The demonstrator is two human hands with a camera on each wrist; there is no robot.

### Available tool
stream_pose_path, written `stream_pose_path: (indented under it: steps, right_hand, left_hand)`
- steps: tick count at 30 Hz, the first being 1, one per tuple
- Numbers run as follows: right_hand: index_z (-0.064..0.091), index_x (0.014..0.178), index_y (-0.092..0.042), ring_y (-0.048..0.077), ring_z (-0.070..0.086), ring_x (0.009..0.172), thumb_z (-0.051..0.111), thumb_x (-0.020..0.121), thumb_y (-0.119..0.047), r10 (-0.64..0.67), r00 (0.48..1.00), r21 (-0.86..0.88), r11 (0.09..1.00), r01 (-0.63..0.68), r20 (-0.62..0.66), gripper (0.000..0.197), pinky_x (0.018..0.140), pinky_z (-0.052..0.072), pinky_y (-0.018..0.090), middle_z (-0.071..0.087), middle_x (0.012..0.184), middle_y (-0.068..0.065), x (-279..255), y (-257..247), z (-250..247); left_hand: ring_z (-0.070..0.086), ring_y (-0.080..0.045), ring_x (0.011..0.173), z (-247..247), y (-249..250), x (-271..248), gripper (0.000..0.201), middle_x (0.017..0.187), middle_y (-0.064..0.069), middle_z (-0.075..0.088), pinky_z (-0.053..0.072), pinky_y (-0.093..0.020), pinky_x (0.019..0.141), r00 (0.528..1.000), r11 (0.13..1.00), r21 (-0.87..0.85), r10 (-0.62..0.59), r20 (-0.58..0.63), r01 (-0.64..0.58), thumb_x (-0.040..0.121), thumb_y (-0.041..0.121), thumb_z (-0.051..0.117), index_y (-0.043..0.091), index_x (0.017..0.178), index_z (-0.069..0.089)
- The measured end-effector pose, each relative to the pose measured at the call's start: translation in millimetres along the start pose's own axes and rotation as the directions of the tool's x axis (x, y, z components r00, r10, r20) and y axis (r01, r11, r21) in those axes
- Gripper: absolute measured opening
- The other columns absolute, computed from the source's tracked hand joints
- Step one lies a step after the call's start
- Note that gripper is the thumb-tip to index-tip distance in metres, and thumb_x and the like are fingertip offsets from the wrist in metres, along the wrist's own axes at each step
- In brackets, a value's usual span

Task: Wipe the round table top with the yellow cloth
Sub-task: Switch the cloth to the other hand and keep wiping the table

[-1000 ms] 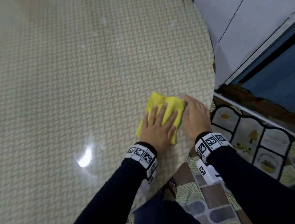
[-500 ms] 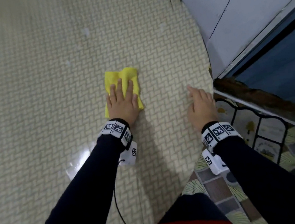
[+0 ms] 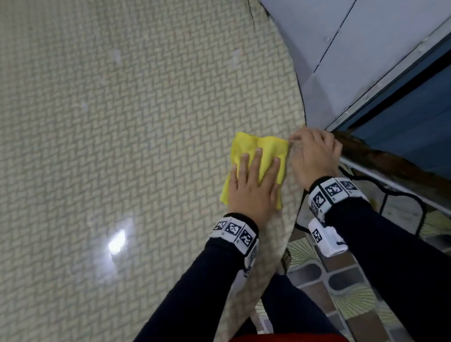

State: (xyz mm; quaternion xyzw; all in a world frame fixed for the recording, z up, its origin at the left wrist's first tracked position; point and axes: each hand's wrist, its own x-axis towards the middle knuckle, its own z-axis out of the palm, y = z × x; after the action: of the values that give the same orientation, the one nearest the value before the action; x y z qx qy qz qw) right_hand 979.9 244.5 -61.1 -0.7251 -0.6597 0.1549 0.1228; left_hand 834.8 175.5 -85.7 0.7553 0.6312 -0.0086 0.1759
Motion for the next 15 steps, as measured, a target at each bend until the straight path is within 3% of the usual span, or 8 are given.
stream_pose_path:
  steps: [2,5,7,9,10,13,15]
  right_hand:
    - [0.057,0.119,-0.022,0.023,0.037,0.124,0.047,0.088,-0.014,-0.025,1.0,0.004,1.0,0.025,0.012,0.034,0.104,0.022,0.041,0.056,0.13,-0.002,7,10,0]
    - [0.045,0.138,-0.021,0.024,0.037,0.128,0.046,0.089,-0.016,-0.096,0.993,-0.054,0.993,0.1,0.074,0.05,0.109,0.021,0.045,0.05,0.138,0.0,15,21,-1]
    - [0.04,0.143,-0.022,0.023,0.037,0.129,0.046,0.09,-0.015,-0.126,0.986,-0.077,0.988,0.135,0.107,0.054,0.11,0.02,0.045,0.048,0.14,0.0,18,25,-2]
    - [0.045,0.14,-0.02,0.022,0.038,0.129,0.044,0.091,-0.017,-0.18,0.978,-0.087,0.978,0.19,0.109,0.048,0.11,0.021,0.044,0.048,0.14,0.0,18,28,-2]
    - [0.05,0.136,-0.019,0.021,0.039,0.127,0.044,0.092,-0.019,-0.205,0.974,-0.084,0.973,0.214,0.099,0.045,0.109,0.022,0.043,0.049,0.138,0.0,18,29,-1]
    - [0.058,0.125,-0.017,0.023,0.042,0.125,0.042,0.092,-0.025,-0.233,0.971,-0.055,0.97,0.236,0.058,0.038,0.107,0.025,0.042,0.05,0.135,0.002,27,26,1]
    - [0.052,0.132,-0.018,0.022,0.036,0.133,0.043,0.095,-0.028,-0.242,0.967,-0.044,0.968,0.245,0.076,0.039,0.112,0.022,0.043,0.04,0.146,0.001,42,22,4]
  left_hand:
    - [0.027,-0.032,0.144,-7,13,23,0.056,0.157,-0.003,0.029,0.023,-0.05,0.114,1.0,1.0,-0.002,0.007,0.03,-0.007,0.095,0.048,0.023,0.033,0.148,0.035]
    - [0.003,-0.027,0.149,-25,9,65,0.054,0.163,0.001,0.006,0.008,-0.047,0.119,1.0,1.0,-0.015,-0.015,0.014,0.016,0.102,0.045,0.019,0.034,0.154,0.012]
    - [-0.002,-0.027,0.149,-31,-21,95,0.055,0.163,0.001,-0.001,0.006,-0.047,0.12,0.993,0.992,-0.025,-0.119,0.021,0.12,0.102,0.048,0.013,0.033,0.154,0.005]
    - [-0.001,-0.028,0.149,-38,-61,114,0.068,0.163,-0.003,0.0,0.007,-0.051,0.119,0.966,0.965,-0.039,-0.26,0.004,0.26,0.093,0.057,-0.009,0.03,0.155,0.004]
    - [0.001,-0.029,0.149,-42,-81,114,0.073,0.163,-0.005,0.003,0.007,-0.051,0.119,0.941,0.939,-0.062,-0.339,-0.022,0.337,0.09,0.059,-0.013,0.03,0.155,0.005]
    - [0.004,-0.033,0.149,-52,-123,84,0.055,0.162,-0.009,0.007,0.004,-0.046,0.12,0.843,0.848,-0.138,-0.526,-0.109,0.511,0.102,0.044,0.022,0.03,0.154,0.015]
    - [0.006,-0.034,0.148,-54,-126,56,0.053,0.162,-0.01,0.009,0.005,-0.046,0.119,0.813,0.829,-0.144,-0.558,-0.168,0.54,0.103,0.038,0.03,0.029,0.154,0.019]
